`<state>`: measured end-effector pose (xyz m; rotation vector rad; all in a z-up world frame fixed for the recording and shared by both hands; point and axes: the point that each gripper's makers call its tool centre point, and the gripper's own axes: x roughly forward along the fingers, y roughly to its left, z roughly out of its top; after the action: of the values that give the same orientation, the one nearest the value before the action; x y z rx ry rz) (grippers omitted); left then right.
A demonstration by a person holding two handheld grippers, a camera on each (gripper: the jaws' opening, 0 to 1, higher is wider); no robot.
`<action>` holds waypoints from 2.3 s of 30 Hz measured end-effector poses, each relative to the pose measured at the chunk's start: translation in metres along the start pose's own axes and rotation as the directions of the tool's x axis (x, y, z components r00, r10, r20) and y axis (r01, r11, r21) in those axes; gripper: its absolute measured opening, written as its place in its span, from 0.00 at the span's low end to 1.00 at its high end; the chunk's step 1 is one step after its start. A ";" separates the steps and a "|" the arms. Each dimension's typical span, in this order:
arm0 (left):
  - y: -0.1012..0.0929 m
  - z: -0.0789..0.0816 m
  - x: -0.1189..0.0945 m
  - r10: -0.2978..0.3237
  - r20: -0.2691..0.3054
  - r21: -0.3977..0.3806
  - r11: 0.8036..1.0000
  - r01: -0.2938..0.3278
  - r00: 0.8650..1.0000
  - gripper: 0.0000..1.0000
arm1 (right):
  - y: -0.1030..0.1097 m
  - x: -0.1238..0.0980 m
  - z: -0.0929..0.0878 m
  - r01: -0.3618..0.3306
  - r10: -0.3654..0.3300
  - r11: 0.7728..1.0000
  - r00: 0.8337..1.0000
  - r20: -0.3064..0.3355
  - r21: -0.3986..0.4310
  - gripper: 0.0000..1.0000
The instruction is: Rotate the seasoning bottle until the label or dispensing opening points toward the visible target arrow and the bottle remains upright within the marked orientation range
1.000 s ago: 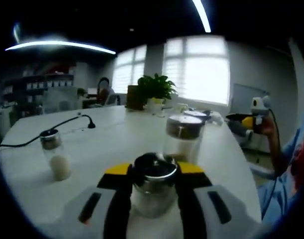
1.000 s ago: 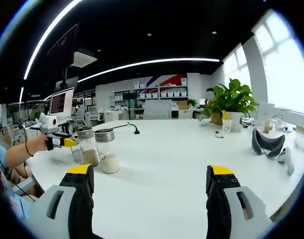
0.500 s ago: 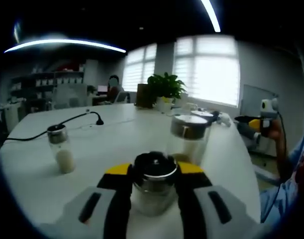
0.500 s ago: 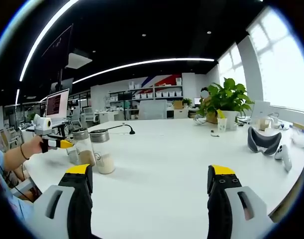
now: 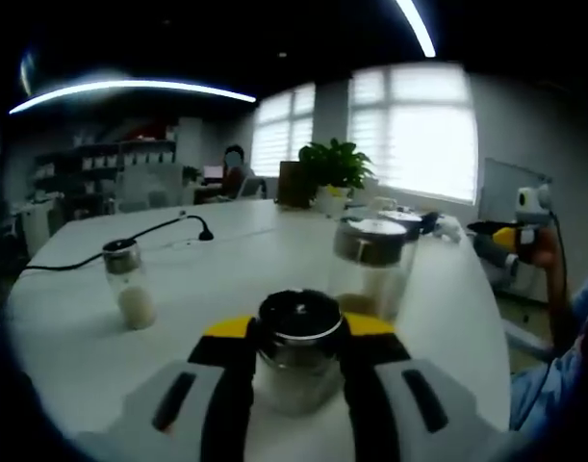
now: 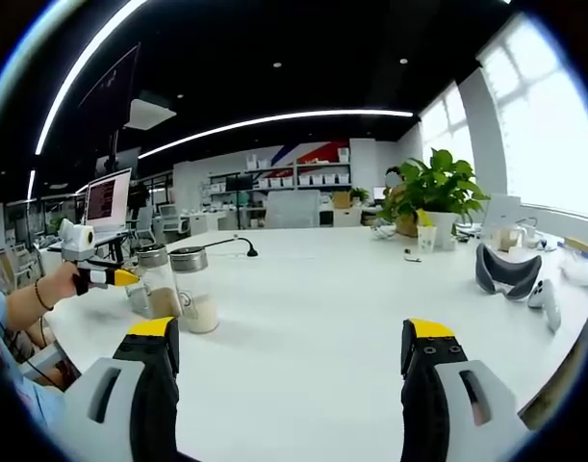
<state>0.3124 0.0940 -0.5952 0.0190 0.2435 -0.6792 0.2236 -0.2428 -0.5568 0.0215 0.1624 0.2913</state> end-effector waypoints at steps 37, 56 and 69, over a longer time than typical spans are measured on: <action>0.009 0.011 -0.020 0.096 0.078 -0.013 0.995 -0.095 0.992 0.51 | 0.005 0.000 0.001 -0.022 0.022 1.000 1.000 0.003 -0.008 0.99; 0.007 0.046 -0.094 0.133 0.220 -0.011 0.991 -0.134 0.966 0.62 | 0.010 0.001 0.001 -0.039 0.039 0.999 0.999 -0.002 -0.023 0.99; 0.003 0.043 -0.138 0.165 0.231 0.011 0.985 -0.172 0.959 0.73 | 0.014 0.002 0.000 -0.038 0.037 0.997 0.999 -0.013 -0.064 0.99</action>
<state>0.2205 0.1776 -0.5221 -0.0091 0.0079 -0.5100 0.2217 -0.2289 -0.5561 -0.0409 0.1648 0.3344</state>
